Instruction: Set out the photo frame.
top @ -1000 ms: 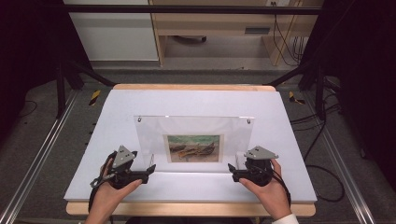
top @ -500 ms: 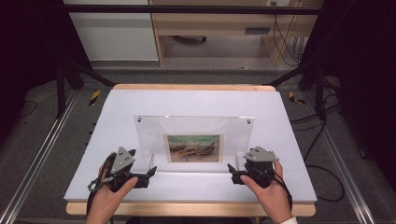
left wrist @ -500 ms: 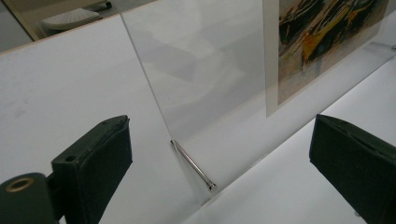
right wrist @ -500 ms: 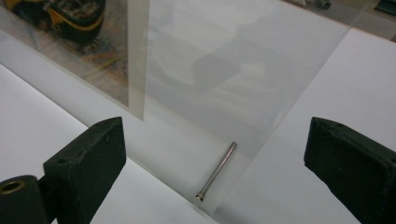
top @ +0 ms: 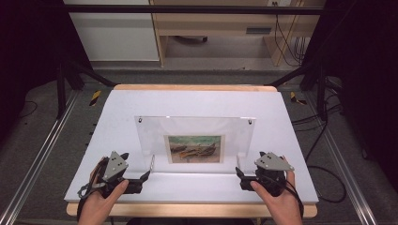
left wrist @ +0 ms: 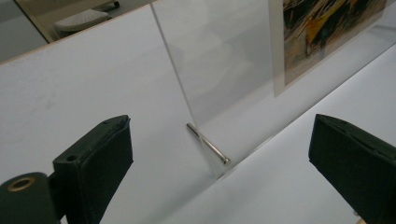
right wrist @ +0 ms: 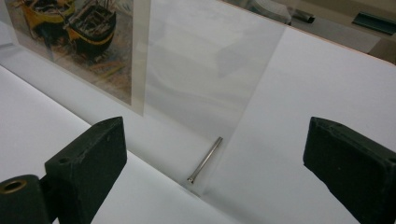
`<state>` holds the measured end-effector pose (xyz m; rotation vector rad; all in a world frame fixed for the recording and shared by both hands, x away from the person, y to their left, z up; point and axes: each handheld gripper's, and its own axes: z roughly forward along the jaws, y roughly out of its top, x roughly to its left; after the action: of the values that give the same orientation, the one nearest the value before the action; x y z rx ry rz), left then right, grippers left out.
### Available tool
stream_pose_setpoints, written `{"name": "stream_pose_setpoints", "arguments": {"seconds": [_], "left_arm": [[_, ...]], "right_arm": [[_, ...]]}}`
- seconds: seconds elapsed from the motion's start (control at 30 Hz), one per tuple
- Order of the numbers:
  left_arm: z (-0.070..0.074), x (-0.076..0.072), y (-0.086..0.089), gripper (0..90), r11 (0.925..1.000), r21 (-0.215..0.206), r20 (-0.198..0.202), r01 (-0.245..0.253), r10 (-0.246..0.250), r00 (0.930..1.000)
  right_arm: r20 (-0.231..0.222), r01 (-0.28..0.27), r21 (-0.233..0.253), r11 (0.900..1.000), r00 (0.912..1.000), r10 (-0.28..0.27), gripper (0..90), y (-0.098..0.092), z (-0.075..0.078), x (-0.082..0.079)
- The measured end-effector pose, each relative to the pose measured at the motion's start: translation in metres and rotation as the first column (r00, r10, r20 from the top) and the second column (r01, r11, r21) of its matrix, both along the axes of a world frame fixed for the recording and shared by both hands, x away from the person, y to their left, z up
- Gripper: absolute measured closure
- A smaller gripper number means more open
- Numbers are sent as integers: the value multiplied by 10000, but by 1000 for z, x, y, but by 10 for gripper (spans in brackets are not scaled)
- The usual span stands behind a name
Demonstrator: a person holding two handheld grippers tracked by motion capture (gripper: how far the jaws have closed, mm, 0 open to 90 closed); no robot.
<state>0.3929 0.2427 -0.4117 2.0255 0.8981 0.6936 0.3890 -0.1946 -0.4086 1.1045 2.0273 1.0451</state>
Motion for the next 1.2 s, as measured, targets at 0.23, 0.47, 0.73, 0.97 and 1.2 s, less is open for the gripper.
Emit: {"name": "stream_pose_setpoints", "arguments": {"seconds": [0.23, 0.47, 0.73, 0.97, 1.2], "left_arm": [[0, 1, 17, 58, 9979, 538, 303, -350, 334, 9990], [-2, 2, 33, 58, 9949, 862, 244, -517, 498, 9985], [-5, 4, 53, 58, 9912, 1107, 308, -720, 690, 9971], [-9, 10, 68, 57, 9879, 1247, 233, -920, 897, 9957], [-13, 26, 75, 57, 9864, 1279, 112, -1035, 1030, 9946]], "right_arm": [[-165, 272, 65, 9996, 9995, -271, 64, -19, -5, -7], [-70, 550, -44, 9985, 9985, -550, 88, -41, -8, -11], [-22, 393, -146, 9991, 9992, -393, 106, -57, -13, -13], [-301, 503, -116, 9987, 9983, -506, 106, -69, -25, -9], [-563, 776, -78, 9970, 9954, -779, 106, -81, -35, 2]]}}
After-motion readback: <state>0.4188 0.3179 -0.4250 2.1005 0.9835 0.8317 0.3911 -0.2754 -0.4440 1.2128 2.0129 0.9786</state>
